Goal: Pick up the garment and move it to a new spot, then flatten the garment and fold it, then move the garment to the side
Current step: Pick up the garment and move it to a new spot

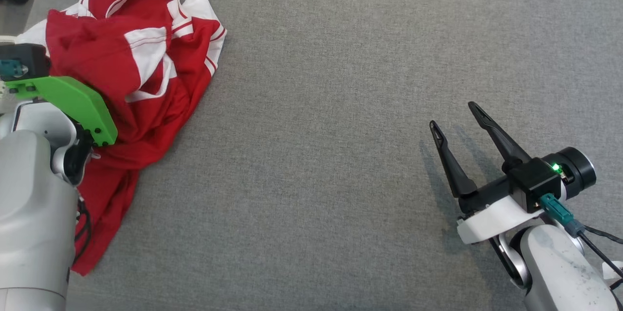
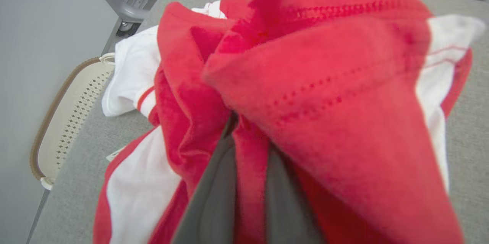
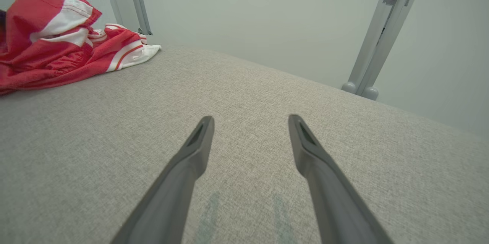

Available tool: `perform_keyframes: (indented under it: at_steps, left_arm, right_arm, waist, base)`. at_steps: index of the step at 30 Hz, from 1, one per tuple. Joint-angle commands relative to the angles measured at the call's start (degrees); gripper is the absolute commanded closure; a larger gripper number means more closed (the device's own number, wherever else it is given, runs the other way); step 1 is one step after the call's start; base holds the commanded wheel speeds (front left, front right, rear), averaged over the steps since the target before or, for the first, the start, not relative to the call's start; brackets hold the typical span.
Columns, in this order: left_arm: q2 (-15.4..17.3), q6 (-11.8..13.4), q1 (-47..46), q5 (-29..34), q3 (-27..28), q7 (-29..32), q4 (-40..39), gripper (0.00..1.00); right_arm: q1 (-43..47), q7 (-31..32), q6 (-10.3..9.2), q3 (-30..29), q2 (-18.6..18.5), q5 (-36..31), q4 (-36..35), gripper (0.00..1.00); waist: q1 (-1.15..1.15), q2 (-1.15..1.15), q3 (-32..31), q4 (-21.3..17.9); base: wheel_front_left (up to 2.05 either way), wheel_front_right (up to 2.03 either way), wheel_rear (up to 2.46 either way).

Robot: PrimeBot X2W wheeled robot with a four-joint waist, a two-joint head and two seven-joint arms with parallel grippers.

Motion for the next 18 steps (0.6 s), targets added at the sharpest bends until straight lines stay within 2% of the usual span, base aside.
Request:
perform_keyframes:
  at_steps: [1, 7, 14, 18]
  left_arm:
    - [1.0, -0.1, -1.1, 0.4, -0.1, -0.7, -0.7, 1.00]
    - [3.0, -0.1, -1.6, -0.2, -2.0, 0.0, -7.6, 1.00]
    - [7.3, -0.1, -0.7, -3.1, -1.1, 5.2, -19.0, 1.00]
    - [9.4, 0.9, 0.3, -4.6, 0.2, 8.8, -24.9, 1.00]
  right_arm:
    - [0.6, -0.2, -0.02, -0.3, 0.1, -0.2, 0.0, 0.00]
    - [2.3, -0.2, -0.02, -0.3, 1.2, 0.4, 0.5, 0.00]
    - [2.7, -0.2, -0.02, -0.4, 3.1, 1.1, 0.6, 0.00]
    - [3.4, -0.2, -0.02, -0.6, 4.3, 1.5, 0.8, 0.00]
  waist:
    - [0.00, 0.41, -0.8, 0.5]
    - [0.00, 0.41, -3.8, 1.1]
    - [0.00, 0.41, -6.3, -0.5]
    - [0.00, 0.41, -7.4, -2.1]
  base:
    - [0.00, 0.00, 0.00]
    - [0.00, 0.00, 0.00]
    - [0.00, 0.00, 0.00]
    - [0.00, 0.00, 0.00]
